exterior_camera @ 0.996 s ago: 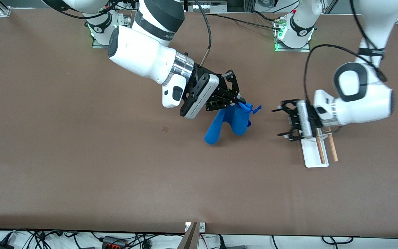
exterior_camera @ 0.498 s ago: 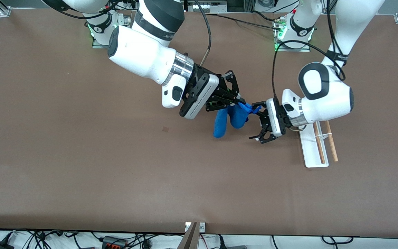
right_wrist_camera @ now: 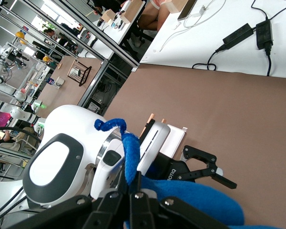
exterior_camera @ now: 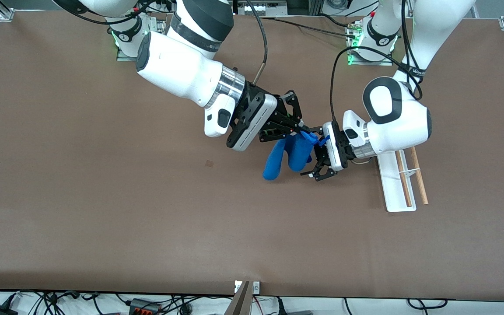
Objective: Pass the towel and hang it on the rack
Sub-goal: 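Grasp the hanging towel with the left gripper below the right gripper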
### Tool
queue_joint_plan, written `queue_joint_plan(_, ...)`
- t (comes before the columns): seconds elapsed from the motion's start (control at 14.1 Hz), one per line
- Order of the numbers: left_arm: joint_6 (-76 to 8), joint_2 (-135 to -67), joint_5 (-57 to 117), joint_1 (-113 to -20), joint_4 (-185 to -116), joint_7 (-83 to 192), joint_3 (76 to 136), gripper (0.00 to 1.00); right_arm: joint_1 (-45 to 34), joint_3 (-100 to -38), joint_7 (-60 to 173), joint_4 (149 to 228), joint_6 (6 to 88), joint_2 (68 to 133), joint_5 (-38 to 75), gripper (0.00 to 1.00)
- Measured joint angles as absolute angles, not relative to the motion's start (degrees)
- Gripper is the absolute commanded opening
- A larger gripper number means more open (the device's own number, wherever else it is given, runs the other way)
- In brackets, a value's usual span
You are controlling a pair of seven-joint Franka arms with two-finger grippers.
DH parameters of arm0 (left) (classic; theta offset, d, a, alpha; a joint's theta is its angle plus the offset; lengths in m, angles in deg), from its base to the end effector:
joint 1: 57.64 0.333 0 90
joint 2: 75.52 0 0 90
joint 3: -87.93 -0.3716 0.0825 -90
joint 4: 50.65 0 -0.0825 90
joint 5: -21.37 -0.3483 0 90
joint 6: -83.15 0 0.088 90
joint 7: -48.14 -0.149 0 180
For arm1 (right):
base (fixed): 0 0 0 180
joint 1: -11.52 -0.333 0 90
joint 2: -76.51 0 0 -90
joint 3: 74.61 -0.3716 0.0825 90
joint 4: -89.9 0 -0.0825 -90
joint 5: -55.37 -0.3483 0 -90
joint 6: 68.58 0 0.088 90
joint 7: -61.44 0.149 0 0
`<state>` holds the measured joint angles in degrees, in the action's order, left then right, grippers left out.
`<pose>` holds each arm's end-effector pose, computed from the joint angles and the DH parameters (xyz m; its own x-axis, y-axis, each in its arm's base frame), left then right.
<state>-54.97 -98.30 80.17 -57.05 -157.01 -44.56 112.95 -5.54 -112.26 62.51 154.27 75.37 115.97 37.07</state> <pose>0.6025 -0.2730 0.3935 0.2782 -0.5801 0.7656 -0.9562 -0.2429 0.1634 0.6075 0.5249 0.5791 0.8388 0.1610 0.5201 0.5160 -0.5395 -0.6653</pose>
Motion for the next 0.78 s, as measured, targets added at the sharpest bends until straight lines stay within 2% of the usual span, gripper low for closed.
queue_joint_plan(0.21, -59.2, -99.8, 80.2, -59.6, -155.2, -44.6, 113.0, 1.00, -5.5, -112.3, 62.5, 154.3, 75.4, 116.0, 37.1, 0.00)
queue_joint_plan(0.28, -59.6, -100.9, 80.2, -60.0, -154.0, -44.6, 113.0, 0.93, -5.5, -112.3, 62.5, 154.3, 75.4, 116.0, 37.1, 0.00)
queue_joint_plan(0.5, -59.7, -103.7, 80.2, -60.1, -152.0, -45.3, 113.0, 0.43, -5.5, -112.2, 62.5, 154.3, 75.4, 116.0, 37.2, 0.00)
queue_joint_plan(0.78, -59.7, -104.2, 80.2, -60.4, -151.2, -45.6, 113.0, 0.28, -5.5, -112.2, 62.5, 154.3, 75.5, 116.0, 37.2, 0.00)
